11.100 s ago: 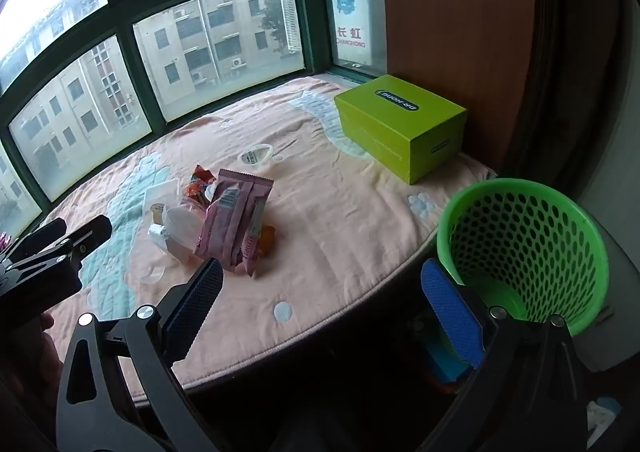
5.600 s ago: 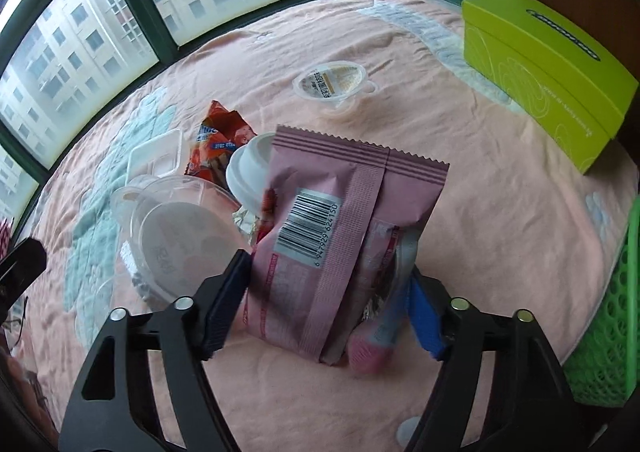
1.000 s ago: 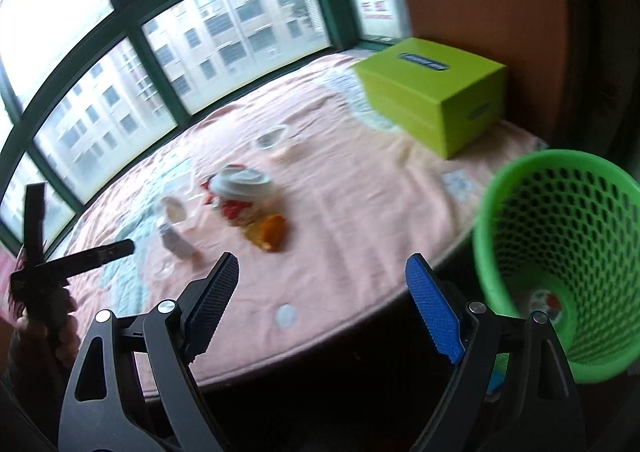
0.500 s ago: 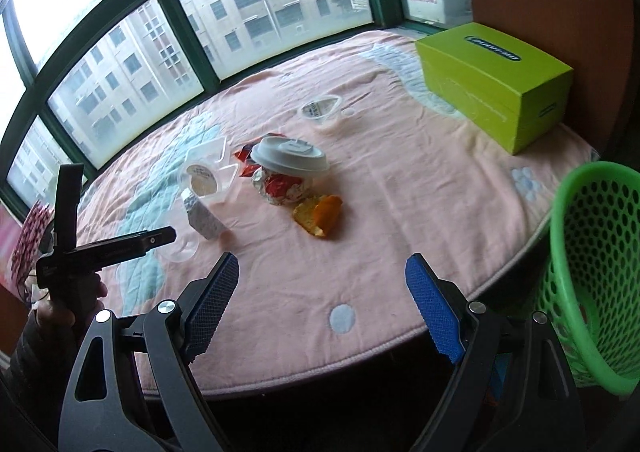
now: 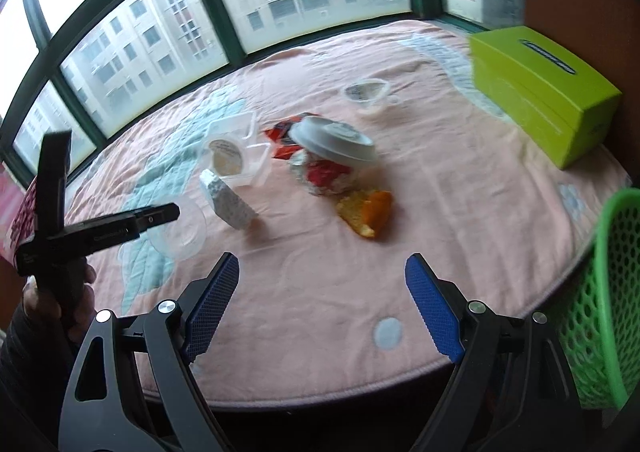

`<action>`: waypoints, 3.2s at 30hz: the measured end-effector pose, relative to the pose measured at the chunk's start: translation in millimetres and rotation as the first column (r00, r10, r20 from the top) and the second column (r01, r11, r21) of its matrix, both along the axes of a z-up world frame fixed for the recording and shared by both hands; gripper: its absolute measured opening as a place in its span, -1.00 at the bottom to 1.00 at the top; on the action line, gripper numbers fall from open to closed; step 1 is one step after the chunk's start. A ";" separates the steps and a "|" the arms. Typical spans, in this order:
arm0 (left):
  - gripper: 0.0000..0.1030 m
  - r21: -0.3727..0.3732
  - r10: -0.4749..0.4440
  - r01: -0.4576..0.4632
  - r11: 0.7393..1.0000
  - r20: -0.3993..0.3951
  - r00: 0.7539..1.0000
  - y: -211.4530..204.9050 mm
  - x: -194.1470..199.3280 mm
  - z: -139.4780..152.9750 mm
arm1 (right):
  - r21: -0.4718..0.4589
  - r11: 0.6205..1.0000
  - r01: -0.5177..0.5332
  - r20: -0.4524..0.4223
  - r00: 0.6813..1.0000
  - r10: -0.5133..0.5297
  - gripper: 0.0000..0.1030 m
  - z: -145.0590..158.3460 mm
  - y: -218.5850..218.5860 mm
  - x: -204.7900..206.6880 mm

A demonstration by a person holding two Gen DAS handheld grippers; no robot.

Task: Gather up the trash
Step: 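Move both tools back over the bed toward the clear cup and foam block, then grasp the clear plastic cup with the left tool while the right tool grasps the white foam block, then carry both items to the green basket and open both tools over it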

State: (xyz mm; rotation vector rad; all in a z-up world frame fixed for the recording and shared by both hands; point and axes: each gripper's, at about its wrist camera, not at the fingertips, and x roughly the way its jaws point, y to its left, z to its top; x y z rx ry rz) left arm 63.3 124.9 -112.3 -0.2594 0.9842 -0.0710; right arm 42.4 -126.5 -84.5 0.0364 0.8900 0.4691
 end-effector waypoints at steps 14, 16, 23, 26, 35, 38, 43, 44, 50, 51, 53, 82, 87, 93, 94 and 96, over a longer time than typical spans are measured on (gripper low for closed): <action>-0.25 -0.031 0.006 -0.007 0.999 -0.031 0.999 16.8 -8.9 -5.7 | -0.012 0.996 -0.083 -0.021 0.996 0.083 0.59 -16.0 37.7 8.7; -0.02 -0.044 0.017 -0.018 0.999 -0.024 1.000 16.8 -9.7 -3.7 | -0.012 0.997 -0.075 -0.021 0.997 0.075 0.59 -15.6 33.8 7.9; 0.55 0.015 -0.082 0.082 0.997 -0.004 0.997 -3.4 -10.8 3.0 | -0.006 0.999 -0.043 -0.025 0.999 0.042 0.59 -17.6 16.2 7.6; 0.63 0.082 -0.130 0.131 0.988 -0.010 0.991 -16.5 -9.7 -1.2 | 0.003 1.000 -0.027 -0.028 0.999 0.027 0.59 -18.1 9.7 7.2; 0.32 0.156 -0.181 0.182 0.971 -0.023 0.983 -28.9 0.8 -14.4 | 0.004 1.000 -0.028 -0.031 0.999 0.028 0.59 -18.0 8.1 6.3; 0.14 0.138 -0.180 0.180 0.974 -0.015 0.984 -25.5 -0.7 -14.6 | -0.004 0.999 -0.042 -0.031 0.999 0.041 0.59 -17.7 12.3 6.2; 0.13 0.133 -0.146 0.143 0.981 0.017 0.989 -11.0 -11.8 -2.6 | -0.005 0.996 -0.085 -0.032 0.996 0.085 0.59 -16.9 28.5 8.5; 0.13 0.131 -0.134 0.130 0.983 0.025 0.991 -5.6 -14.5 1.2 | -0.002 0.995 -0.095 -0.033 0.995 0.095 0.59 -16.7 32.0 8.9; 0.13 0.132 -0.071 0.061 0.989 0.070 0.995 20.7 -24.1 19.5 | 0.013 0.986 -0.167 -0.049 0.985 0.167 0.60 -19.6 59.8 11.3; 0.13 0.127 -0.056 0.046 0.991 0.079 0.995 26.2 -25.5 23.0 | 0.016 0.983 -0.182 -0.052 0.982 0.183 0.60 -20.7 66.0 11.5; 0.13 0.125 -0.043 0.032 0.992 0.089 0.995 33.0 -26.5 26.8 | 0.014 0.979 -0.203 -0.053 0.978 0.204 0.60 -23.1 77.8 12.2; 0.13 0.088 -0.029 0.018 0.996 0.120 0.992 30.5 -29.3 38.7 | -0.033 0.980 -0.195 -0.065 0.979 0.192 0.22 -39.1 108.0 22.8; 0.13 0.091 -0.090 0.078 0.993 0.140 0.986 0.0 -26.3 48.9 | -0.006 0.993 -0.120 -0.054 0.991 0.119 0.22 -25.0 65.7 12.3; 0.12 0.082 -0.179 0.168 0.982 0.151 0.972 -47.1 -16.8 55.0 | -0.010 1.000 -0.010 -0.034 0.999 0.009 0.22 -13.3 12.9 0.7; 0.13 0.081 -0.196 0.186 0.979 0.151 0.969 -56.3 -14.6 55.9 | -0.010 1.000 0.006 -0.032 0.999 -0.007 0.22 -11.9 4.4 -0.7; 0.13 0.081 -0.229 0.218 0.973 0.155 0.961 -73.9 -11.7 57.9 | -0.008 0.999 0.046 -0.029 0.999 -0.046 0.22 -8.4 -15.3 -3.5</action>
